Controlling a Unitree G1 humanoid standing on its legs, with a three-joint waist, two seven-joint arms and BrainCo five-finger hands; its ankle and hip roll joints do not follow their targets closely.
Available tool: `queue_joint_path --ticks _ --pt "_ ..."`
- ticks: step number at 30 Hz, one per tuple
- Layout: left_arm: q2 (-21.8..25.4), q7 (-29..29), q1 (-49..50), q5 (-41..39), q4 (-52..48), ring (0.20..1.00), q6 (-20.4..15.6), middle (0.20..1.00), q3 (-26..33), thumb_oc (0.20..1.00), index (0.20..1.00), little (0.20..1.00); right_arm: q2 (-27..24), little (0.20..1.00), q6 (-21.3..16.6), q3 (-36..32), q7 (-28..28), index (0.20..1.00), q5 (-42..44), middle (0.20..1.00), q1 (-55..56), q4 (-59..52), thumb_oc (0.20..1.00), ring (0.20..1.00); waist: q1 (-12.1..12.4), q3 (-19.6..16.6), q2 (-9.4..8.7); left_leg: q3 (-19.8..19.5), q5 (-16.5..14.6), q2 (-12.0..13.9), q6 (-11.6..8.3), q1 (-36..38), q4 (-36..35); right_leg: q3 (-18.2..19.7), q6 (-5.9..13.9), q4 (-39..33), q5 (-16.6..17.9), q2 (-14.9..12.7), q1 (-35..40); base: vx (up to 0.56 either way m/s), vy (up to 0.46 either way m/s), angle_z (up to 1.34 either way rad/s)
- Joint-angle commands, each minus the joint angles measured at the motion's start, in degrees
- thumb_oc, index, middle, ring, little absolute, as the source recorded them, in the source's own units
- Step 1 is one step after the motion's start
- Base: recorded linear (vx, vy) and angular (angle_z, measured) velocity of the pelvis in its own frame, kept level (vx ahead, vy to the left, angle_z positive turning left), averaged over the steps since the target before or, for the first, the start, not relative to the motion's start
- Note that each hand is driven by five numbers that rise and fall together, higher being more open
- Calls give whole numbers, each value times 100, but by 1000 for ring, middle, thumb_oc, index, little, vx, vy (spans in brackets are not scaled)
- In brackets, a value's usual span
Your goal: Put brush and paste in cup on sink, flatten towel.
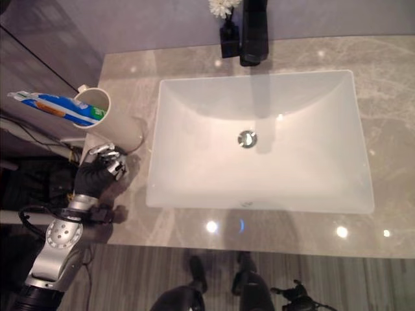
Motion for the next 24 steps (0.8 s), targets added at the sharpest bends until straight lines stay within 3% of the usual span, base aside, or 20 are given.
queue_joint_path --ticks 1,24 --pt "-47 254 -110 248 205 200 -218 200 206 200 200 200 120 1000 10 133 -85 1000 54 1000 -13 48 1000 1000 -62 5 -147 -196 457 377 -432 -145 19 306 411 2 -411 -230 558 0 0 0" --pt "112 936 -967 934 1322 200 -228 200 219 200 200 200 142 1000 -35 203 -156 1000 70 1000 39 55 1000 1000 -231 -92 -285 -106 452 429 -458 -189 19 363 415 2 -354 -177 446 1 0 -2"
